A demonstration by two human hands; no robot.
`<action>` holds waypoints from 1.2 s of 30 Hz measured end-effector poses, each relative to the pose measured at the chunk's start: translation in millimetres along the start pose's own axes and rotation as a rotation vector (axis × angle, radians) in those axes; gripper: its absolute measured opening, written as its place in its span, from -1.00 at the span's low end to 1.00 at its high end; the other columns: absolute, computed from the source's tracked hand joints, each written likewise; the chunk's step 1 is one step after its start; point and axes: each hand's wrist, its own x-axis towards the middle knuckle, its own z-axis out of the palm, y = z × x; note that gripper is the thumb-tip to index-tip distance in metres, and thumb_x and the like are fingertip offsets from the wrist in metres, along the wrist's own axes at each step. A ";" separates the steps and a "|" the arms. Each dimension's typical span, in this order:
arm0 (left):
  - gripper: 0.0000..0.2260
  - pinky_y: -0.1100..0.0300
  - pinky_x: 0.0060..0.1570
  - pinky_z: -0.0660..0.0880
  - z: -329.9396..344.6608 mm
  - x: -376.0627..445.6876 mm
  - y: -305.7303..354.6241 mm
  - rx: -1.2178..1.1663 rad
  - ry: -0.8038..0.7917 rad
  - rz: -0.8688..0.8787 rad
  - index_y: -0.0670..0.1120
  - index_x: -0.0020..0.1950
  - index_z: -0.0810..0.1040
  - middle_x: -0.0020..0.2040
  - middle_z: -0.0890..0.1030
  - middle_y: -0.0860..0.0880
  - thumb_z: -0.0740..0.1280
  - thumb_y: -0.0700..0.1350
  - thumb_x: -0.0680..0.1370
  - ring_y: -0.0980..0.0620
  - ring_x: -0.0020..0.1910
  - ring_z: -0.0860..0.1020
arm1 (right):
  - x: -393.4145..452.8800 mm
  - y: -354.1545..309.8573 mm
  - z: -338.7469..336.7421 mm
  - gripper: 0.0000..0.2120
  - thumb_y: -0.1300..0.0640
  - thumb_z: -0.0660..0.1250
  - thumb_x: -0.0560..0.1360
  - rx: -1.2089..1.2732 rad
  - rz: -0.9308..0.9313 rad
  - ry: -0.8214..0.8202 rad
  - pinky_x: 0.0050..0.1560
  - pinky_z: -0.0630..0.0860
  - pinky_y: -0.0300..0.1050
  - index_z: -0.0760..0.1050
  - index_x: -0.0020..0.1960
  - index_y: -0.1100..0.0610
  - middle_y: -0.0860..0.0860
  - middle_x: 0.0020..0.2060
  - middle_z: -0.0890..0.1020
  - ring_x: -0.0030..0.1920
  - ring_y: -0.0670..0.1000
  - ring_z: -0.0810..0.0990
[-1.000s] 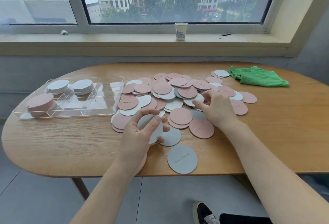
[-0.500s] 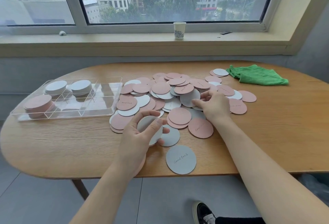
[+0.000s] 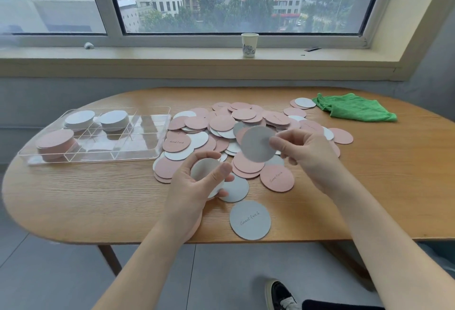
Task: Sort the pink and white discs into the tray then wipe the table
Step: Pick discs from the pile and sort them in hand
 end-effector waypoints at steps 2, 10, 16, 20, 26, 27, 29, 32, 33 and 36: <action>-0.59 0.07 -0.21 0.60 -1.3 0.2 -0.5 -0.005 -0.002 0.011 0.01 0.06 0.65 -0.05 0.71 -0.20 0.68 0.06 0.30 -0.13 -0.07 0.70 | -8.9 -8.9 16.8 -0.87 0.14 0.51 0.47 -0.021 -0.011 -0.155 -0.31 0.40 -0.35 0.67 -0.07 0.20 -0.10 -0.39 0.61 -0.37 -0.15 0.50; -0.82 0.02 -0.23 0.65 -2.9 1.1 -4.1 -0.049 -0.002 0.030 -0.09 0.10 0.61 -0.04 0.67 -0.14 0.43 -0.09 0.53 -0.11 -0.10 0.68 | -16.6 2.8 69.5 -0.87 0.19 0.55 0.44 -0.012 -0.070 -0.228 -0.21 0.50 -0.30 0.67 -0.04 0.19 0.05 -0.25 0.72 -0.23 -0.04 0.68; -0.86 0.01 -0.19 0.66 -12.9 2.6 -3.7 -0.115 0.028 0.000 -0.10 0.21 0.58 0.11 0.68 -0.28 0.33 -0.21 0.66 -0.25 0.05 0.70 | 0.3 6.7 68.6 -0.91 0.09 0.54 0.46 -0.189 -0.110 -0.137 -0.08 0.61 -0.15 0.68 -0.06 0.05 -0.04 -0.22 0.72 -0.19 -0.07 0.68; -0.84 0.11 -0.28 0.61 -27.2 3.1 3.5 -0.087 0.048 0.026 -0.07 0.18 0.62 0.11 0.70 -0.24 0.34 -0.25 0.64 -0.17 -0.01 0.70 | 21.5 10.6 79.7 -0.85 0.04 0.54 0.47 -0.347 -0.136 -0.099 -0.15 0.49 -0.41 0.69 -0.03 0.10 -0.06 -0.21 0.70 -0.19 -0.16 0.63; -0.85 0.18 -0.35 0.55 -56.1 2.4 14.2 -0.065 0.093 0.043 -0.09 0.12 0.59 0.05 0.70 -0.29 0.39 -0.30 0.60 -0.17 -0.05 0.69 | 54.3 20.7 113.8 -0.78 -0.07 0.47 0.51 -0.552 -0.136 -0.107 -0.09 0.50 -0.22 0.64 0.05 0.05 -0.09 -0.14 0.67 -0.11 -0.11 0.62; -0.84 0.18 -0.36 0.55 -59.9 1.8 15.5 -0.047 0.098 0.050 -0.11 0.13 0.59 0.04 0.70 -0.30 0.41 -0.29 0.58 -0.18 -0.05 0.69 | 59.1 20.5 119.0 -0.76 -0.07 0.46 0.51 -0.561 -0.135 -0.106 -0.07 0.48 -0.20 0.63 0.08 0.05 -0.10 -0.11 0.66 -0.09 -0.10 0.60; -0.80 0.18 -0.37 0.56 -66.0 1.3 18.0 -0.029 0.114 0.058 -0.14 0.15 0.58 0.06 0.68 -0.32 0.44 -0.27 0.54 -0.20 -0.07 0.69 | 69.0 18.9 128.4 -0.72 -0.08 0.46 0.51 -0.569 -0.132 -0.090 0.03 0.51 -0.11 0.60 0.12 0.06 -0.10 -0.06 0.63 -0.01 -0.07 0.59; -0.79 0.17 -0.37 0.57 -69.9 1.8 20.3 -0.047 0.121 0.052 -0.14 0.14 0.58 0.07 0.67 -0.33 0.46 -0.26 0.52 -0.18 -0.09 0.69 | 84.9 15.9 140.8 -0.68 -0.14 0.47 0.46 -0.662 -0.130 -0.071 0.08 0.56 0.05 0.56 0.06 0.05 -0.07 -0.05 0.60 0.00 0.01 0.58; -0.77 0.17 -0.36 0.57 -69.9 1.9 20.4 -0.044 0.117 0.051 -0.13 0.13 0.58 0.06 0.67 -0.33 0.47 -0.23 0.50 -0.17 -0.10 0.69 | 89.1 14.4 144.8 -0.63 -0.18 0.49 0.43 -0.700 -0.120 -0.077 0.09 0.56 0.07 0.56 0.08 0.04 -0.05 -0.04 0.60 0.02 0.03 0.57; -0.76 0.14 -0.34 0.57 -69.2 2.6 18.9 0.006 0.099 0.061 -0.12 0.11 0.59 0.06 0.66 -0.34 0.50 -0.19 0.47 -0.17 -0.09 0.69 | 95.6 9.3 155.0 -0.39 -0.30 0.53 0.33 -0.822 -0.081 -0.100 0.13 0.55 0.08 0.56 0.23 0.04 -0.01 0.07 0.61 0.13 0.05 0.56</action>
